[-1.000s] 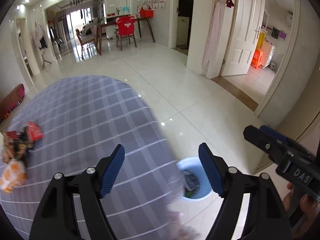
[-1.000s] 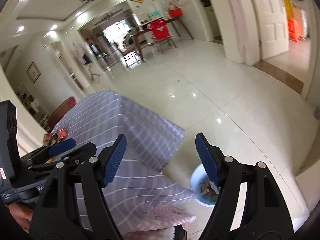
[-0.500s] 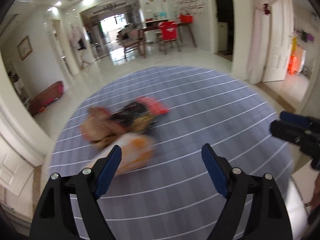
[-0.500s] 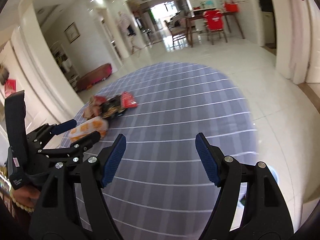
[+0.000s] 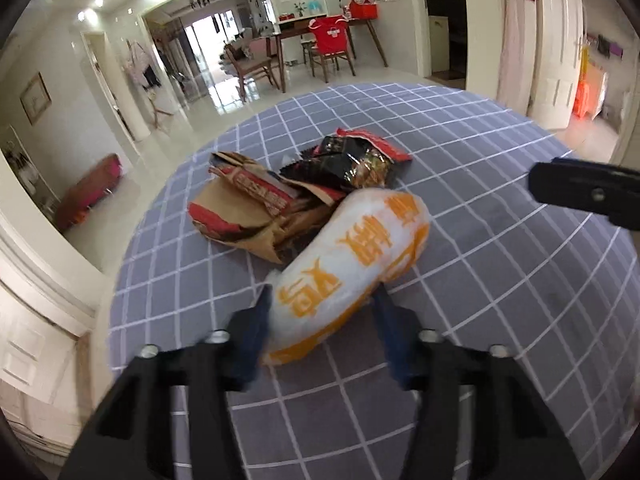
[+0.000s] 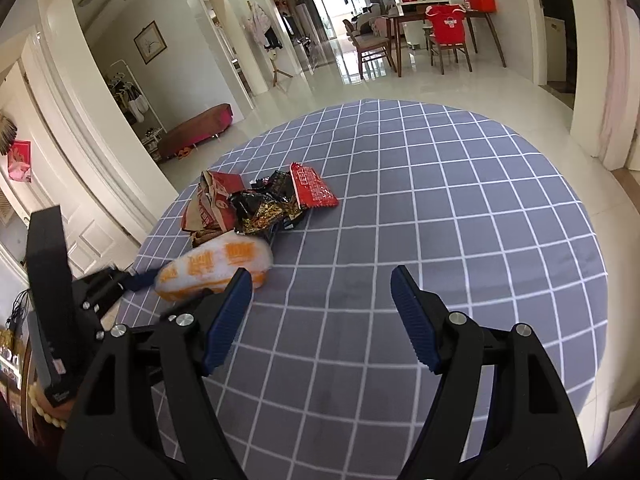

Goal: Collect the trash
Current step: 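Grasp the white-orange bag with the left tool while the right grasps a black snack bag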

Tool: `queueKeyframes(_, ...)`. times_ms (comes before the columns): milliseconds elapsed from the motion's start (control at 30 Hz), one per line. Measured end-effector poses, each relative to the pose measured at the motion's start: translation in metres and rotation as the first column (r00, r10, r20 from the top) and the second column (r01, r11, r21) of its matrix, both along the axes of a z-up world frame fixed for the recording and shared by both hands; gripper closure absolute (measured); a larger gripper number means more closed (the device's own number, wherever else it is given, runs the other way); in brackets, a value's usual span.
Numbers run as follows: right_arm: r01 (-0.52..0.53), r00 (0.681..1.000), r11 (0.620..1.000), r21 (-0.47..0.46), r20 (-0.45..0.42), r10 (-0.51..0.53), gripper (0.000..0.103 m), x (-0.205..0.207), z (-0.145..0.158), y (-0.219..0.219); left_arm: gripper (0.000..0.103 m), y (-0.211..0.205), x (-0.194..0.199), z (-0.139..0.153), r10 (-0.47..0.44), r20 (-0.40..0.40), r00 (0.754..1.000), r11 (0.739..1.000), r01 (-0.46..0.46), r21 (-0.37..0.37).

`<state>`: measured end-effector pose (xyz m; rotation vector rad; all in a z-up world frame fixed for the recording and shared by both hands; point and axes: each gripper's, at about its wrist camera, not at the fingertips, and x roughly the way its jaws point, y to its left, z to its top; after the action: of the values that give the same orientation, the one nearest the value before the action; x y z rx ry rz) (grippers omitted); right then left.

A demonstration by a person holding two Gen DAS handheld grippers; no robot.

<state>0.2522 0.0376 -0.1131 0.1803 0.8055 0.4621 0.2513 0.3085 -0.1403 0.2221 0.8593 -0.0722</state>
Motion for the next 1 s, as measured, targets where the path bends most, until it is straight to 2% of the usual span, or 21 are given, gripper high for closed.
queueKeyframes(100, 0.006, 1.0, 1.0, -0.001, 0.002, -0.006, 0.032, 0.007, 0.0, 0.006, 0.068, 0.005, -0.003, 0.009, -0.015, 0.033, 0.999, 0.998, 0.017, -0.064)
queueKeyframes(167, 0.009, 1.0, 1.0, 0.003, 0.005, -0.009, 0.032, 0.01, 0.001, 0.008, 0.069, 0.012, -0.009, 0.018, -0.004, 0.06, 0.998, 0.992, 0.012, -0.129)
queueKeyframes(233, 0.007, 1.0, 1.0, 0.002, 0.005, -0.007, 0.032, 0.015, 0.002, 0.012, 0.069, 0.028, -0.014, 0.029, 0.046, 0.091, 0.995, 0.978, -0.027, -0.206)
queueKeyframes(367, -0.015, 1.0, 1.0, -0.005, 0.01, 0.015, 0.032, 0.027, 0.004, 0.028, 0.07, 0.053, -0.016, 0.04, 0.14, 0.116, 0.983, 0.948, -0.1, -0.302)
queueKeyframes(567, -0.1, 0.995, 0.993, -0.069, 0.02, 0.102, 0.032, 0.048, -0.001, 0.075, 0.07, 0.078, -0.01, 0.044, 0.326, 0.123, 0.937, 0.901, -0.269, -0.342)
queueKeyframes(600, -0.115, 0.993, 0.99, -0.087, 0.02, 0.117, 0.033, 0.052, -0.003, 0.084, 0.07, 0.079, -0.009, 0.045, 0.343, 0.125, 0.931, 0.896, -0.285, -0.341)
queueKeyframes(633, -0.127, 0.991, 0.986, -0.112, 0.022, 0.13, 0.039, 0.056, -0.006, 0.092, 0.07, 0.081, -0.007, 0.045, 0.362, 0.122, 0.924, 0.887, -0.301, -0.35)
queueKeyframes(667, -0.14, 0.989, 0.981, -0.136, 0.017, 0.144, 0.044, 0.06, -0.009, 0.1, 0.07, 0.082, -0.006, 0.045, 0.366, 0.121, 0.923, 0.884, -0.305, -0.353)
queueKeyframes(733, -0.161, 0.987, 0.974, -0.158, -0.002, 0.163, 0.063, 0.068, -0.015, 0.109, 0.07, 0.084, -0.005, 0.045, 0.374, 0.125, 0.919, 0.884, -0.311, -0.35)
queueKeyframes(900, -0.156, 0.988, 0.971, -0.182, -0.035, 0.152, 0.065, 0.088, -0.027, 0.115, 0.07, 0.083, 0.003, 0.044, 0.367, 0.117, 0.923, 0.884, -0.307, -0.352)
queueKeyframes(1000, -0.159, 0.987, 0.969, -0.188, -0.05, 0.152, 0.073, 0.098, -0.034, 0.115, 0.07, 0.081, 0.008, 0.044, 0.363, 0.115, 0.925, 0.885, -0.304, -0.352)
